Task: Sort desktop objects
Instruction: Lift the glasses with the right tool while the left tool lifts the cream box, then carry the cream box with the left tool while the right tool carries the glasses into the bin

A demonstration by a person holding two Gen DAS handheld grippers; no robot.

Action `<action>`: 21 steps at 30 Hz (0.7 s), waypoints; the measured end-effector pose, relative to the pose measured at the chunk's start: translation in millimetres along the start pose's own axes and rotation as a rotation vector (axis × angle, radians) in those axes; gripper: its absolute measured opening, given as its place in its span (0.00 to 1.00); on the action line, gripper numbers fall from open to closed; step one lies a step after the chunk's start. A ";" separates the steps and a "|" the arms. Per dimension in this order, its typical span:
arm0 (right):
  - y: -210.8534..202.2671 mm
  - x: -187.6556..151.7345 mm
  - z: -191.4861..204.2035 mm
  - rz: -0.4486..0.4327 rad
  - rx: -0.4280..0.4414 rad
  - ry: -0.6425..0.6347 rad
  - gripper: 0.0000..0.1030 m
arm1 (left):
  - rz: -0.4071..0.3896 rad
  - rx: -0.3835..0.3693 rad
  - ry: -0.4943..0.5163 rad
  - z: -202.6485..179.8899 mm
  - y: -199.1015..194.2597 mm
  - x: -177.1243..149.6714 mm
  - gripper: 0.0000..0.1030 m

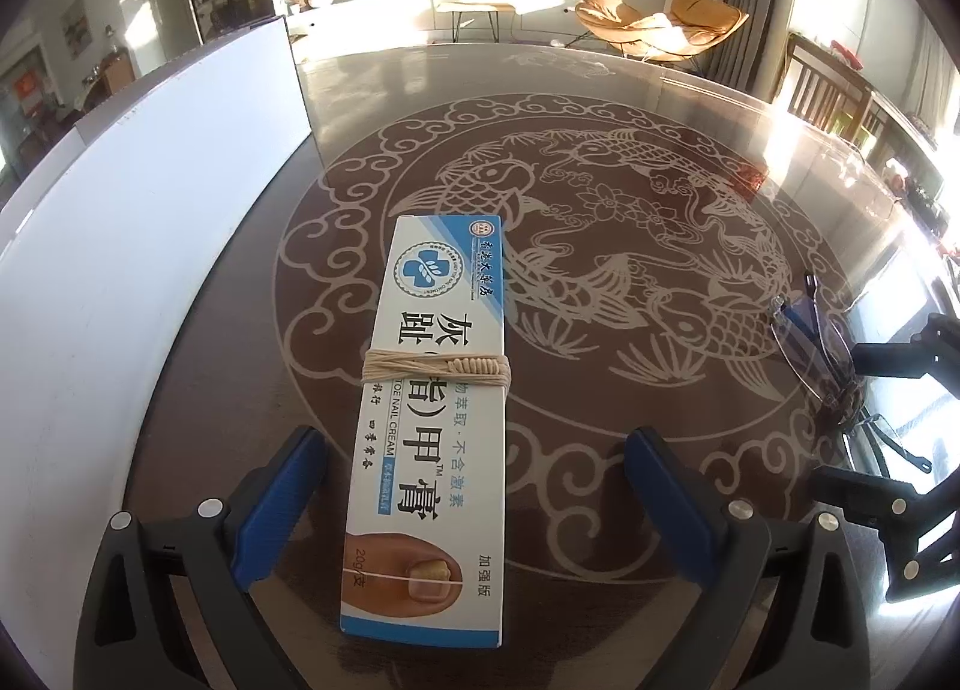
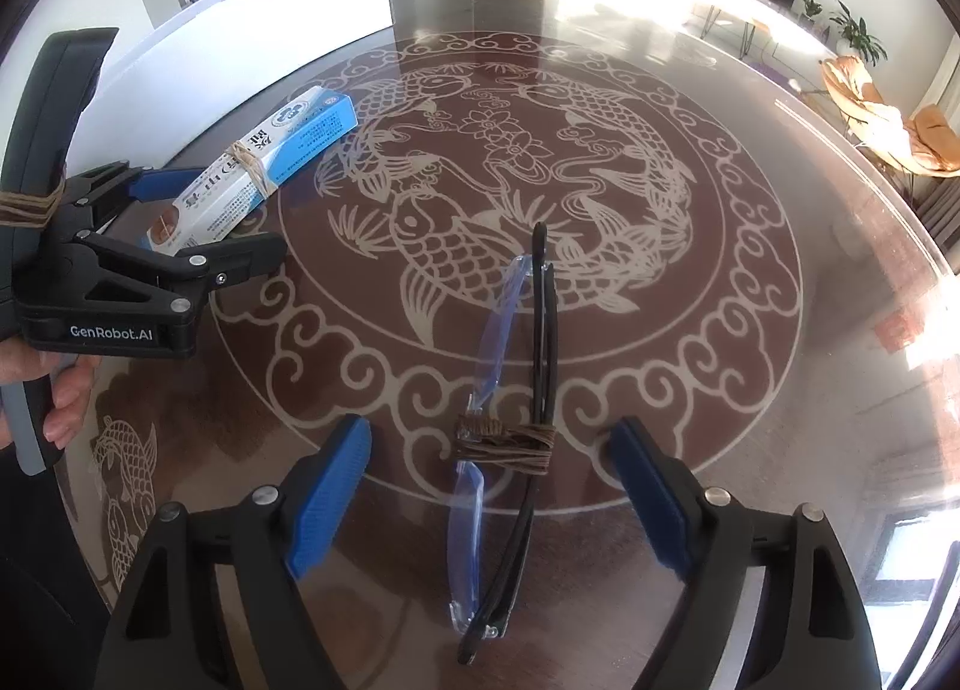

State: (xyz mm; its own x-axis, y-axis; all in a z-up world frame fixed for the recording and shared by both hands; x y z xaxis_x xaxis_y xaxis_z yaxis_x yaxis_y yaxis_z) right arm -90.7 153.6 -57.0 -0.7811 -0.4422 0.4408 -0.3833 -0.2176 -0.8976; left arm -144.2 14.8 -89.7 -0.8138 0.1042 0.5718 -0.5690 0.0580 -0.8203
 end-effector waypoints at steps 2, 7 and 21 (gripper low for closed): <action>2.8 -1.7 3.5 0.015 0.006 -0.018 0.93 | -0.003 0.000 -0.001 0.3 0.9 0.2 0.99; 7.0 -3.5 6.8 0.050 0.008 -0.031 1.00 | -0.002 -0.006 0.005 1.9 3.2 0.6 1.00; -13.6 9.6 -2.3 0.082 0.065 0.022 0.27 | -0.011 -0.070 0.073 -19.0 -20.6 20.7 0.40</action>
State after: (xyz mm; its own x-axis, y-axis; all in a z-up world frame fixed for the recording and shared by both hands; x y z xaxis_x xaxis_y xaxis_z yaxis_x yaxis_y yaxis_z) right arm -94.1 154.3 -40.6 -0.8194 -0.4420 0.3650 -0.2855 -0.2374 -0.9285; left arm -147.1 34.7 -61.2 -0.7953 0.1750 0.5804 -0.5660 0.1285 -0.8144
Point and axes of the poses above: each gripper's, at about its wrist camera, not at the fingertips, and y roughly the way its jaws point, z to its left, x to its top, the point moved 8 cm from there along y, roughly the way its jaws point, and after that the axes turned 2 degrees about -z, right-handed, at the moved point
